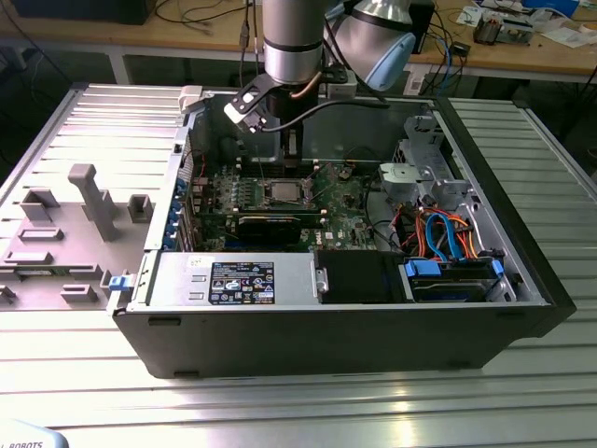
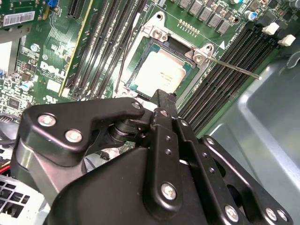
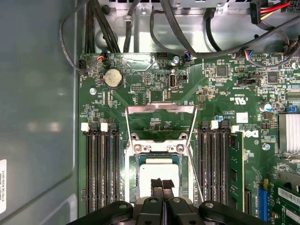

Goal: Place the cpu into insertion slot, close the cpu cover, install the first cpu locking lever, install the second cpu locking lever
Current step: 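Close the cpu cover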

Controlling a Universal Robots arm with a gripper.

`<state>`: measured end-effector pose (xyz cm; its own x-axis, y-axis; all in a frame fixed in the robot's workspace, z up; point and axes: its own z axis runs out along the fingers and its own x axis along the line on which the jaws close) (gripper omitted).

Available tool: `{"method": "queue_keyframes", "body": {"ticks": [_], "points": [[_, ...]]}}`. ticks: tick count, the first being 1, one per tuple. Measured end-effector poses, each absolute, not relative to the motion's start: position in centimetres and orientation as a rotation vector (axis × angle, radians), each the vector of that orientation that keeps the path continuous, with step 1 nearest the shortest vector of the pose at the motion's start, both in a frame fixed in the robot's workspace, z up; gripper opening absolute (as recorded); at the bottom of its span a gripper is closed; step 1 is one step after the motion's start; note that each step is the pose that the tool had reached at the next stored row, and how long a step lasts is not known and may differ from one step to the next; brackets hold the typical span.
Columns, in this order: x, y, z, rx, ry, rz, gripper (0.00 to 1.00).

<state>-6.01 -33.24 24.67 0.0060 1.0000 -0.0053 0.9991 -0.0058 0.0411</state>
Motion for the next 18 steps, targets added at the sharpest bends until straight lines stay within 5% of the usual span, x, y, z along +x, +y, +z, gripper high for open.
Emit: {"method": "queue_keyframes", "body": {"ticks": [18], "points": [[-6.0, -33.2, 25.8, 2.22, 2.207, -0.013, 0.11]]}}
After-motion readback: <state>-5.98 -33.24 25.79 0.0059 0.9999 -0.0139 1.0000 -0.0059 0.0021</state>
